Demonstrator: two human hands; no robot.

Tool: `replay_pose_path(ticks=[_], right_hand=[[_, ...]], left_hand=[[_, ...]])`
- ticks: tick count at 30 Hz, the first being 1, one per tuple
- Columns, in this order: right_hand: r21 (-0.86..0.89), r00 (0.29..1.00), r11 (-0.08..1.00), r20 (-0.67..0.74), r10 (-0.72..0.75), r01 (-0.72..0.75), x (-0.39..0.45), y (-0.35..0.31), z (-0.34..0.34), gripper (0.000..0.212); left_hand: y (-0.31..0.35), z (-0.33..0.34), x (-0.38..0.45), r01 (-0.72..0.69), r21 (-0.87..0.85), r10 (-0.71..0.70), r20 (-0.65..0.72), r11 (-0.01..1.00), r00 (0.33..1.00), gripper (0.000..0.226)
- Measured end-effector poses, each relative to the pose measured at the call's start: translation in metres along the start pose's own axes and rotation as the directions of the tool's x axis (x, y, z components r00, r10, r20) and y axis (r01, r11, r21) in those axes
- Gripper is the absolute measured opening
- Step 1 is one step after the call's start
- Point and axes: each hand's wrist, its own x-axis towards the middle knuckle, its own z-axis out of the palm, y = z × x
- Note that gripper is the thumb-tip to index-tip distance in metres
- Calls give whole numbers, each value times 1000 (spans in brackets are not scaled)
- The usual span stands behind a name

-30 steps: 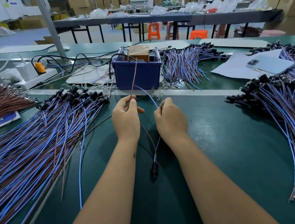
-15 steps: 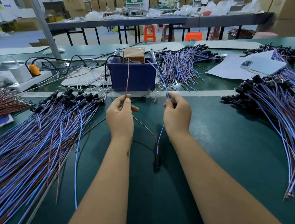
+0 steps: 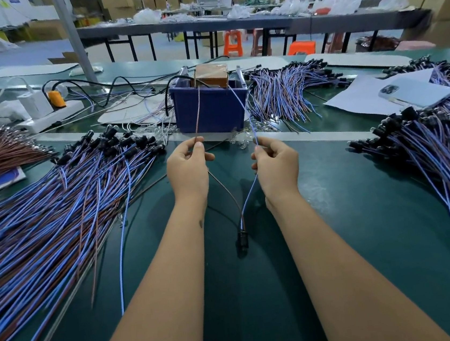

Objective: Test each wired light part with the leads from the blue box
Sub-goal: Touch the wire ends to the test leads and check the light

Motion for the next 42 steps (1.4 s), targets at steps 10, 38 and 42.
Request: replay_pose_path(ticks=[10,38,42], right_hand=[[25,997,999,68,-27,26,-7,-4,-3,22],[74,975,978,92,-200,194,-11,-9,1,27],[18,962,973,144,-232,232,-15,-8,5,20]], left_hand=[[-2,-2,4,30,-29,-31,-14,999,999,14],[9,1,-5,66,-120,-45,166,991,985,15],[9,13,-15,95,-71,-71,286,993,956,24]])
